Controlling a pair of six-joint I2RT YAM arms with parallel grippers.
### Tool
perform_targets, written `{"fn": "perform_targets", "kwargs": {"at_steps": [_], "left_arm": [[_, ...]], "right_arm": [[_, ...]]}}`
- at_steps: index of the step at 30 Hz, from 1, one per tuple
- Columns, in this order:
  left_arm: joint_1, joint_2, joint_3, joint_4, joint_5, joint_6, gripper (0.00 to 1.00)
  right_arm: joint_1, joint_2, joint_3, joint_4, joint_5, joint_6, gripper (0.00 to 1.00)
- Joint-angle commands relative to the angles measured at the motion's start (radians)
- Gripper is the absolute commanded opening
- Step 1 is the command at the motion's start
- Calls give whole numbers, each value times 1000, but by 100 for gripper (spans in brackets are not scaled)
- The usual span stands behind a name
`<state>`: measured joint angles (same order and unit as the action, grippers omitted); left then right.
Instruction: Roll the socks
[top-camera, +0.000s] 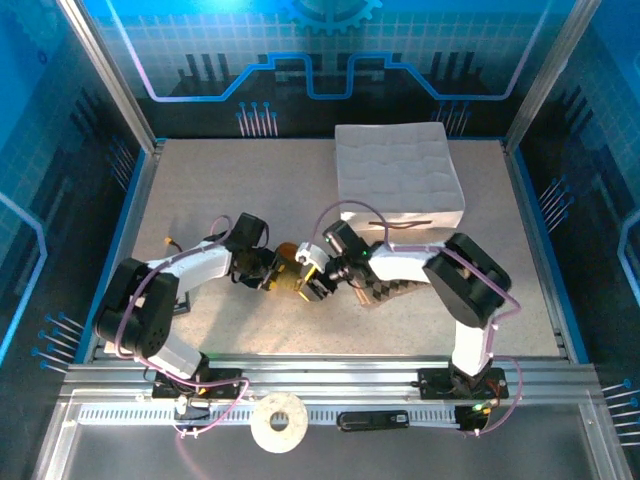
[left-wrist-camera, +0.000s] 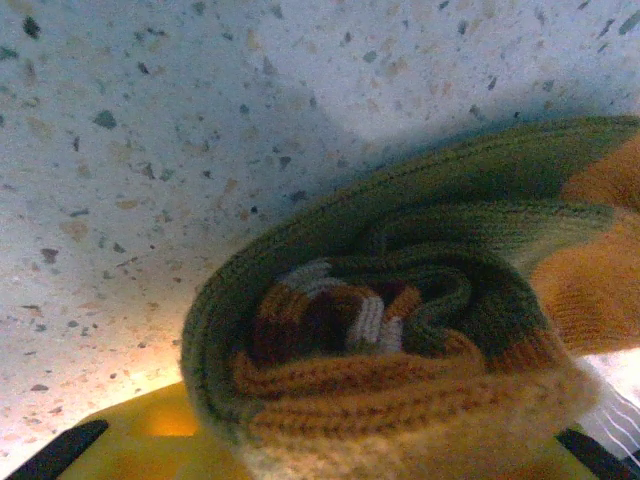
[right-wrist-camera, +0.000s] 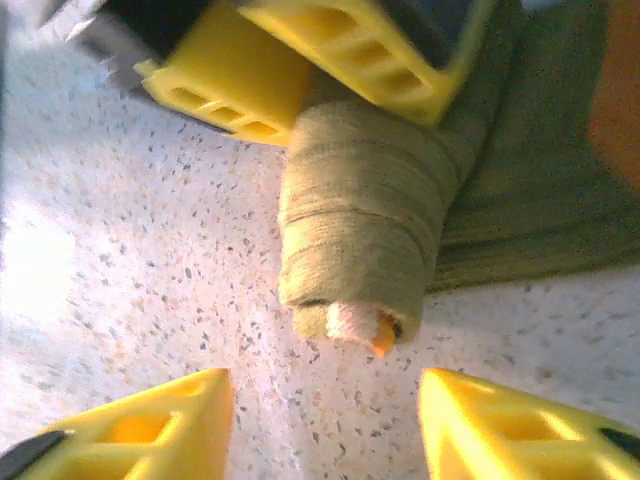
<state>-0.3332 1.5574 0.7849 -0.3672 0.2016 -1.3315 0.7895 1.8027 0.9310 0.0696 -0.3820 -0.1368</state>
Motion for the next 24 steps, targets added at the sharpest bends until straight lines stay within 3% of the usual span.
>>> {"fn": "perform_targets", "kwargs": {"at_steps": [1,9,13,16,19,21,24], "left_arm": [[-6,63,9,-207,-45,36,36],[1,153,106,-258,14,82,38],[10,179,127,-268,31,93,38],[19,177,140,-268,36,102,38],[24,149,166,-284,28,123,43],[31,101,186,-301,13,132,50],[51,5,204,-343,-20,126,64]], "right_arm": [[105,-90,-136,297,307,-274,62],[273,10,-77,400,705,-593,64],[287,77,-20,376,735,-644,62],[281,131,16,321,735,-610,51],[259,176,60,231,717,-523,28],[236,191,94,126,661,-446,17],[204,193,125,8,532,-366,7]]}}
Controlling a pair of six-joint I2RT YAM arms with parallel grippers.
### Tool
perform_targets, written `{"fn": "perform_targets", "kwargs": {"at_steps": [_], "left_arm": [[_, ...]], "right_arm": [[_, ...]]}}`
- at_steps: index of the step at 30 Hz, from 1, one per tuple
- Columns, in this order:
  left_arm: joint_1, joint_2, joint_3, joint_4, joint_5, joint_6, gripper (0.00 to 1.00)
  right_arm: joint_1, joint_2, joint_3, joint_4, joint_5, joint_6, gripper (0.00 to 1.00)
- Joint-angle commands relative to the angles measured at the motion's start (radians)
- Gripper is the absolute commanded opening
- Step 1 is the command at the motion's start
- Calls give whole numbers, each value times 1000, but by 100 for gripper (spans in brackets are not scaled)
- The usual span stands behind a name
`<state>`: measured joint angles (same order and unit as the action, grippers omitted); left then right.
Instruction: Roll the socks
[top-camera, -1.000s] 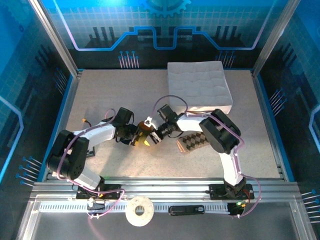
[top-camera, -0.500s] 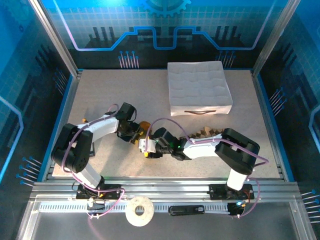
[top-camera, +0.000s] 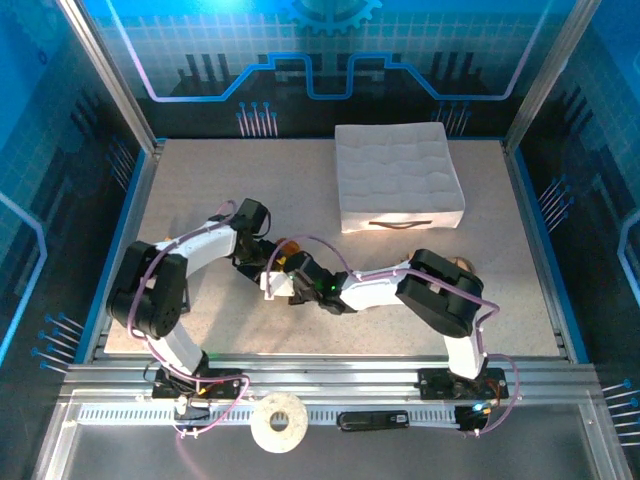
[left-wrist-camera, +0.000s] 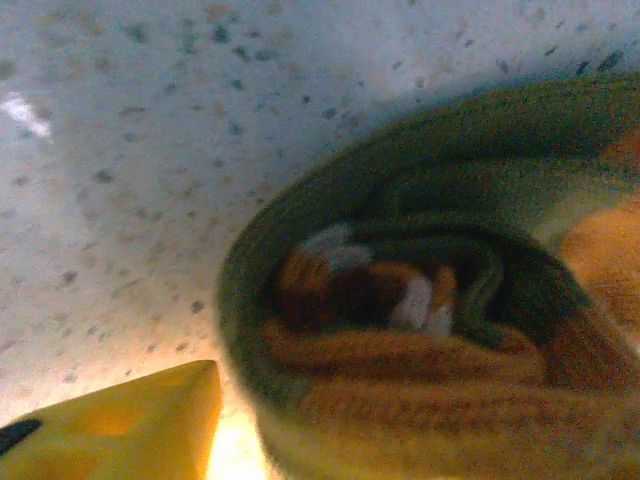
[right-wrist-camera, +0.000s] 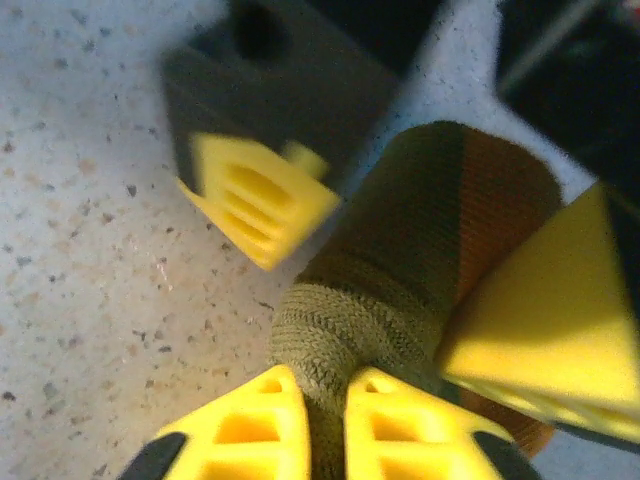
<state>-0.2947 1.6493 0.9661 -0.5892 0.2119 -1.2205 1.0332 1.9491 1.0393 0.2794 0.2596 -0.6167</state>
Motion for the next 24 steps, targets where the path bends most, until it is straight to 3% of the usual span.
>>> {"fn": "perform_targets", "kwargs": {"at_steps": [1,5,7,13,18,24], "left_arm": [[21,-115,23,-135,-42,13,68],[74,-227,-13,-170,-60,-2,76],[90,-282,-51,-149,-62,-15,77],[89,-391,-174,16,-28,-42,75],[73,-378,-245,194,16,-44,71],[41,-240,-227,274,14,-18,70]], "right_arm": [[-48,47,20,-225,-149,136,6],[-101,64,54,-322,-329,269,2],[-132,85,81,-372,-453,319,1],[-216,170,181,-486,-669,482,0],[-306,222,191,-441,-879,658,1],[-362,274,215,-436,-979,759,3]]}}
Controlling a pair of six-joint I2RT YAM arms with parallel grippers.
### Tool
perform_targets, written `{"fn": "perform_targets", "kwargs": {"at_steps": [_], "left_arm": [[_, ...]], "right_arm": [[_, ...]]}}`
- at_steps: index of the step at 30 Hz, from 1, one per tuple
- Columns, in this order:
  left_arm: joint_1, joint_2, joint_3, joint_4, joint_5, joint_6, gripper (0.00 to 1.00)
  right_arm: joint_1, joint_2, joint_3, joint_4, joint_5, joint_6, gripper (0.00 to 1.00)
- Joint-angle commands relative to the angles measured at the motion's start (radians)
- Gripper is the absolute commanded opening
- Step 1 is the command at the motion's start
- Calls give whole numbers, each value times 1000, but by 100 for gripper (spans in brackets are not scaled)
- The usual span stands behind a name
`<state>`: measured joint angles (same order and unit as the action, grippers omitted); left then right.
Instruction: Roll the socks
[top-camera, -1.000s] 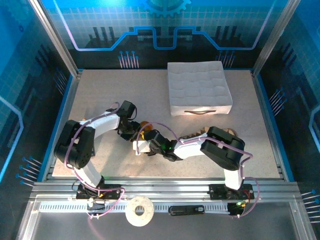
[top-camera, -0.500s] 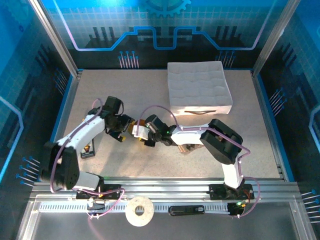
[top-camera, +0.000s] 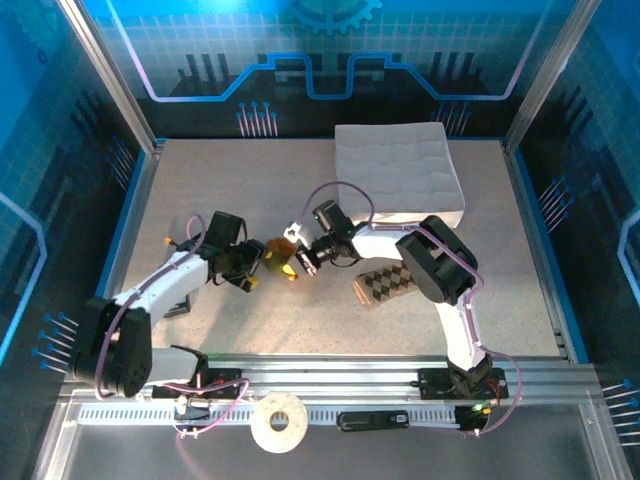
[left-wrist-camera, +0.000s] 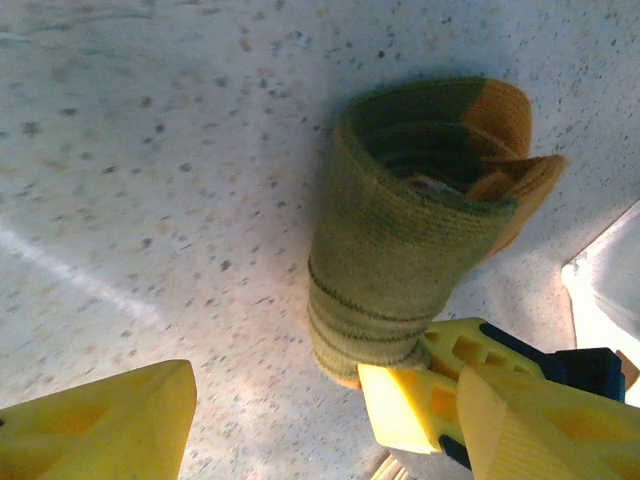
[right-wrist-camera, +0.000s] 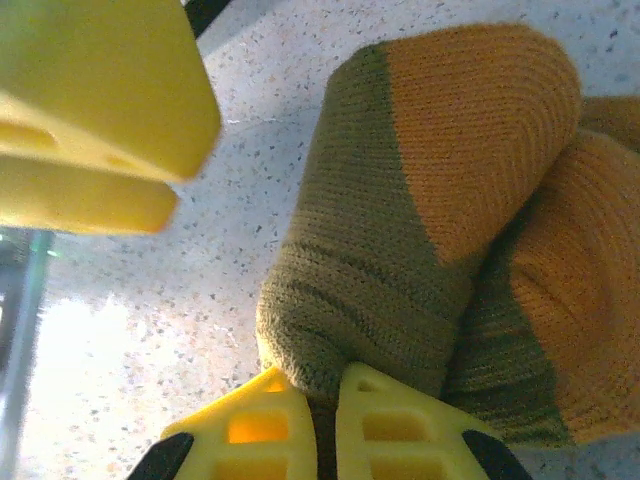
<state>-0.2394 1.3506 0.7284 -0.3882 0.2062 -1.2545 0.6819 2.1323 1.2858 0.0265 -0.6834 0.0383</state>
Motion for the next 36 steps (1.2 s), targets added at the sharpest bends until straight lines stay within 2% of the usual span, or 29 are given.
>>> {"fn": "perform_targets", "kwargs": {"at_steps": [1,7,11,14,17,20,23,27,33,36], "left_arm": [[-22,83,21,80,13,22,70],[-67,188,89,62,-39,76,68],[-77,272,117,-26,-102,101,55],[-79,350,145,-112,-128,120,44],[-80,386,153,-183,-129,113,34],[-80,366,138,-222,-110,89,31],[-78,347,140,-261,-70,74,31],[-71,330,155,-286,-35,65,32],[-42,353,186,-315,10,82,34],[-28,354,187,-314,29,86,34]], "right_arm": [[-17,102,-20,-195,-46,120,4],[-28,135,36,-252,-36,147,6],[-28,118,32,-235,-31,157,8],[-12,44,-9,-190,10,105,17],[19,-92,-113,-85,136,9,28],[73,-279,-314,158,386,-117,45],[185,-393,-512,449,682,-374,65],[272,-373,-475,435,855,-573,67],[331,-263,-383,443,896,-689,68],[338,-194,-319,412,920,-676,68]]}}
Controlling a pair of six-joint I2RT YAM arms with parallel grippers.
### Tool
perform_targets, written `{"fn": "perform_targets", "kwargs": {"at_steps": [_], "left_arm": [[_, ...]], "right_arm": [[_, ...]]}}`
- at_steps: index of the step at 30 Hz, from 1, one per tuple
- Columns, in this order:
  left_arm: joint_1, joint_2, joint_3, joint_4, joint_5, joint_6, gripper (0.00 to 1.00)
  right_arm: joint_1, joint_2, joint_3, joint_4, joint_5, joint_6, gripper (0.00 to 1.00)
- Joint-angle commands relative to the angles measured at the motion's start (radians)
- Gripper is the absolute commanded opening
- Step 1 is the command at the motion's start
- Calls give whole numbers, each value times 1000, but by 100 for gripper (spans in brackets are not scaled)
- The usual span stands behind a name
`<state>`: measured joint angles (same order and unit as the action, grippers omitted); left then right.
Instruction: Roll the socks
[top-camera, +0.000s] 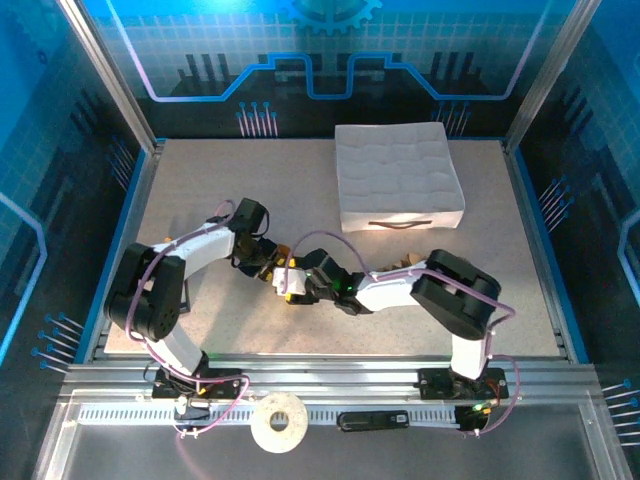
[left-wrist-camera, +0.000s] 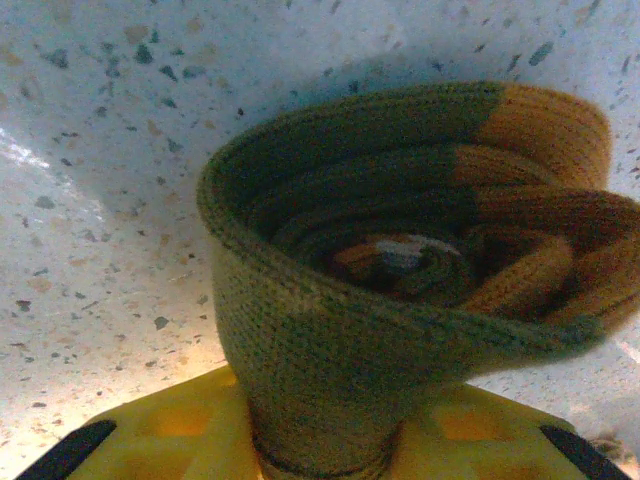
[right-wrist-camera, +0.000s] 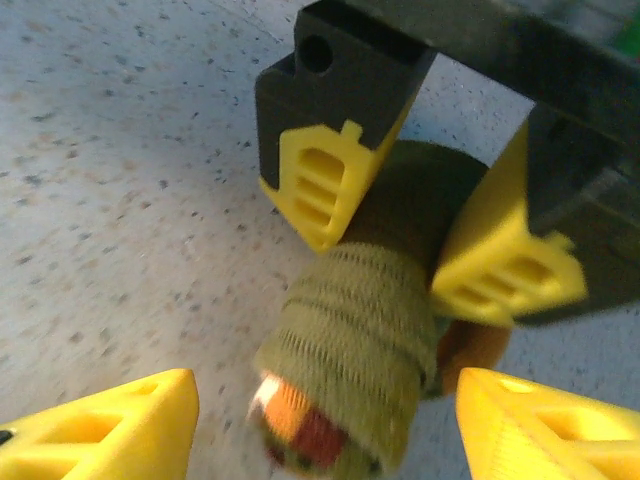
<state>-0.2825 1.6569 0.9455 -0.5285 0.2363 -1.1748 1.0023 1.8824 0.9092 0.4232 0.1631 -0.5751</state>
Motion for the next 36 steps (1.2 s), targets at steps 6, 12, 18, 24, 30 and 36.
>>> {"fn": "perform_targets", "kwargs": {"at_steps": [6,12,18,24,30,36], "left_arm": [[20,20,-6,-173,8,9,36],[31,-89,-13,-150,-1,-25,50],[45,-222,-41,-120,-41,-98,79],[46,-207,-43,-96,-45,-211,99],[28,-88,66,-196,-38,-259,99],[8,53,164,-201,-52,-237,99]], "right_arm": [[4,100,125,-73,17,39,28],[-32,94,151,-233,-110,183,5],[-73,125,183,-362,-256,310,0],[-107,148,194,-399,-343,384,0],[-110,155,207,-419,-334,383,0],[-108,158,208,-424,-324,377,0]]}}
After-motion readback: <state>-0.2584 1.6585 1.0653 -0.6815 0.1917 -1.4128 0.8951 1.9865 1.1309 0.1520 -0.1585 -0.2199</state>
